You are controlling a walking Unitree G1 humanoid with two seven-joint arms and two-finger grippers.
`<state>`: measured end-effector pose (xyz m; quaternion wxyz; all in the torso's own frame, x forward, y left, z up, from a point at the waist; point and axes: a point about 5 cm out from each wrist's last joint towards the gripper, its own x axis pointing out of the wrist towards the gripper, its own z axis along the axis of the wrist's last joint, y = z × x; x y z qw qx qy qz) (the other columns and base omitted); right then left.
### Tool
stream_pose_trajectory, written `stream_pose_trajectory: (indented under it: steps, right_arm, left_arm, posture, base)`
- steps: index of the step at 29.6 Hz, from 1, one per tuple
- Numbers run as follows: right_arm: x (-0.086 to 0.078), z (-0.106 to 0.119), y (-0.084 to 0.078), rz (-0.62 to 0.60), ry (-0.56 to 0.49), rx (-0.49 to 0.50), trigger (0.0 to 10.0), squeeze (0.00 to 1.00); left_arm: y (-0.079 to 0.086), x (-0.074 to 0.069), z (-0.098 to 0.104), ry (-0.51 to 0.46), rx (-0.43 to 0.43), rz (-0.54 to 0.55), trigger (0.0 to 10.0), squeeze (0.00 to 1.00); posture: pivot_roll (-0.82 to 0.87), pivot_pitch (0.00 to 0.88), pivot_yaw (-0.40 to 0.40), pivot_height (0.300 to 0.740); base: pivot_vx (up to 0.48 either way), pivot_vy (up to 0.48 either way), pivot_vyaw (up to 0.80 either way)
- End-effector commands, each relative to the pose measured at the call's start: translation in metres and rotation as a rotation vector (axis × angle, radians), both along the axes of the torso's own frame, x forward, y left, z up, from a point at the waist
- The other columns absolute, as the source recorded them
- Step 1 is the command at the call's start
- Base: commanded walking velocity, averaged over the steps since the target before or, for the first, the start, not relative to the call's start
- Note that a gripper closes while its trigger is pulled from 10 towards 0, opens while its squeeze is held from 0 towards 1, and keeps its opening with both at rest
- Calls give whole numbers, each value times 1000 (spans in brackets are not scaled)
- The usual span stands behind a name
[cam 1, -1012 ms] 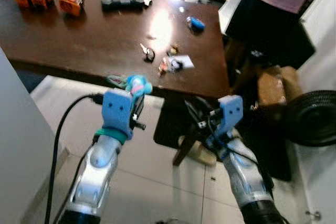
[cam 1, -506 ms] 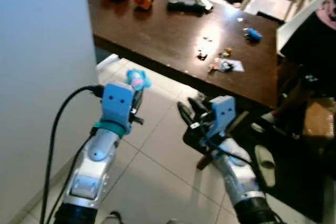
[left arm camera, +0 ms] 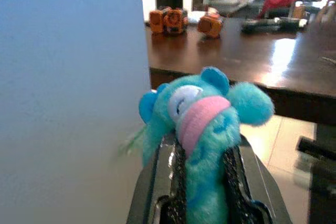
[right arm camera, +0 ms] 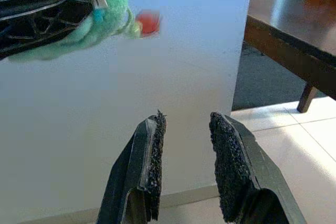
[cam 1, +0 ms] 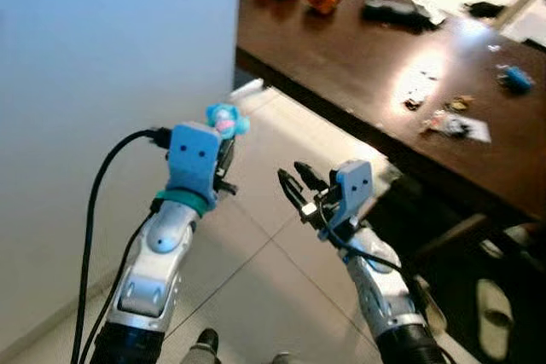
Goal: Hang keys on a hook
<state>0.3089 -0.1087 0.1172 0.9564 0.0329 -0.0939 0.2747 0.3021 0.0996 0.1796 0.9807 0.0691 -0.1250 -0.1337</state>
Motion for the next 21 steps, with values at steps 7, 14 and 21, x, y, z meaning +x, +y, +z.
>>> stream_pose_trajectory:
  steps: [7, 14, 21]
  right_arm:
    - [-2, -6, 1, -6, 21, 3, 10000, 0]
    - [-2, -6, 1, -5, 21, 6, 10000, 0]
    - [-1, -4, 1, -10, 17, 10, 10000, 0]
  left_arm:
    - [1, -5, -11, 11, 58, -15, 10000, 0]
    - [0, -5, -10, 23, 35, -18, 10000, 0]
    - [-6, -1, 2, -42, 38, -7, 10000, 0]
  posture:
    - [-73, 79, -65, 740]
    - [-72, 81, -65, 740]
    - [-71, 82, -67, 740]
  base:
    - [0, 0, 794]
    - [0, 0, 794]
    - [0, 0, 788]
